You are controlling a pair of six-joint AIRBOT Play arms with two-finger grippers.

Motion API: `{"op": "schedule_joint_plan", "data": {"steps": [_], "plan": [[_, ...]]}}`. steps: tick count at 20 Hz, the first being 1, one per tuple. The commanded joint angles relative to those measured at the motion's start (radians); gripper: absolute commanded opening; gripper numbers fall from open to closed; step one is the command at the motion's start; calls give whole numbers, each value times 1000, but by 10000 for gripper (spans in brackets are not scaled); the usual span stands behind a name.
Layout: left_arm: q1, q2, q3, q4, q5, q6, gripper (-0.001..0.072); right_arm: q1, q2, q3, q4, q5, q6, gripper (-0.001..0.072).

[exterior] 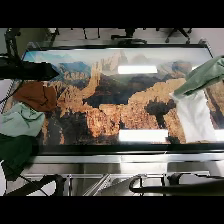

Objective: Fold the shirts.

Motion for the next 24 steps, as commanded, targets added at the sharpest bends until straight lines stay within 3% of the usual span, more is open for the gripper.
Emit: {"op": "schedule_joint_plan", "data": {"steps": [1,4,6,11,14,19,20,22,24], "plan": [[0,-34,0,-2,-14,13,13,-12,26,0,-95,-37,146,15],[0,-38,0,-2,-10,18,13,-12,22,-1,-103,-28,211,16],[0,-38,0,-2,-7,34,13,-13,30,-1,-206,34,349,16],[0,-38,0,-2,-8,34,13,-12,88,-21,-599,389,610,15],[0,-38,0,-2,-8,34,13,-13,180,-143,-789,517,618,16],[0,-38,0,-2,-43,34,13,-13,318,-444,-989,451,617,28],[0,-38,0,-2,-53,34,14,-13,320,-488,-989,457,606,107],[0,-38,0,-2,-61,34,13,-13,307,-531,-984,491,556,720],[0,-38,0,-2,-60,34,13,-13,295,-531,-978,496,440,702]]}}
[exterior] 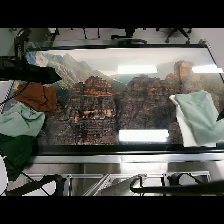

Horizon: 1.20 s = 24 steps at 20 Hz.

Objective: Fold the shirts.

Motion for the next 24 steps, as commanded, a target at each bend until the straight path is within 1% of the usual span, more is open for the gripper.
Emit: {"op": "schedule_joint_plan", "data": {"steps": [1,3,4,6,7,8,9,10,11,14,15,17,19,21,24], "plan": [[0,0,0,0,-11,0,13,0,4,-47,-34,16,-126,702],[0,0,0,0,-10,-1,13,0,4,-25,38,-26,-131,702],[0,0,0,0,-10,-1,13,0,4,-11,109,-59,-139,702],[0,0,1,0,-8,-1,14,0,4,4,289,-140,-211,697],[0,2,0,-1,-8,-1,13,0,4,4,388,-181,-238,549],[0,11,0,-1,-10,-1,13,0,4,4,483,-212,-295,255],[0,25,0,-1,-11,-1,13,1,5,4,574,-227,-360,82],[0,46,-1,-1,-11,-1,14,2,5,4,642,-230,-409,77],[0,69,-4,-7,-10,-1,13,7,6,4,695,-221,-447,13],[0,202,-154,-121,43,10,13,114,69,-62,694,-231,-554,16],[-6,255,-240,-151,53,26,13,181,110,-125,694,-263,-572,16],[-43,354,-414,-149,62,28,13,325,208,-275,698,-332,-606,17],[-82,442,-575,-148,89,37,13,471,303,-421,697,-407,-602,17],[-120,518,-699,-149,134,36,14,575,373,-520,697,-475,-602,17],[-158,611,-821,-150,190,32,13,640,425,-581,697,-511,-602,17]]}}
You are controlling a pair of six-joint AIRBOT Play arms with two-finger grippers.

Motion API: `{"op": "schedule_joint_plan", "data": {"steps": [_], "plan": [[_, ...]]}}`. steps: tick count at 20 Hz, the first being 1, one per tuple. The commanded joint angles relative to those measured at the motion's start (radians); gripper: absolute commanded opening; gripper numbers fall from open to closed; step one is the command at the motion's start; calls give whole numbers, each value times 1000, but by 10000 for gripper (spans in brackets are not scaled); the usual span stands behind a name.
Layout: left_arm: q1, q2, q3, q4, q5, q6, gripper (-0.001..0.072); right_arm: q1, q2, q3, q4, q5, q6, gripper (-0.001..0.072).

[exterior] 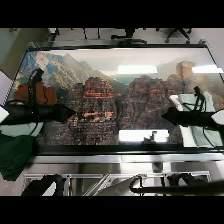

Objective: Fold the shirts.

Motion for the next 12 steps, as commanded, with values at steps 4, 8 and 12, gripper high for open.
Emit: {"op": "schedule_joint_plan", "data": {"steps": [4,8,12], "plan": [[-54,173,-225,-8,84,1,14,93,71,-90,18,-25,-5,17],[-53,222,-273,-8,104,1,13,93,70,-90,18,-24,-4,17],[-53,261,-314,-8,133,0,14,93,70,-90,18,-24,-4,17]]}}
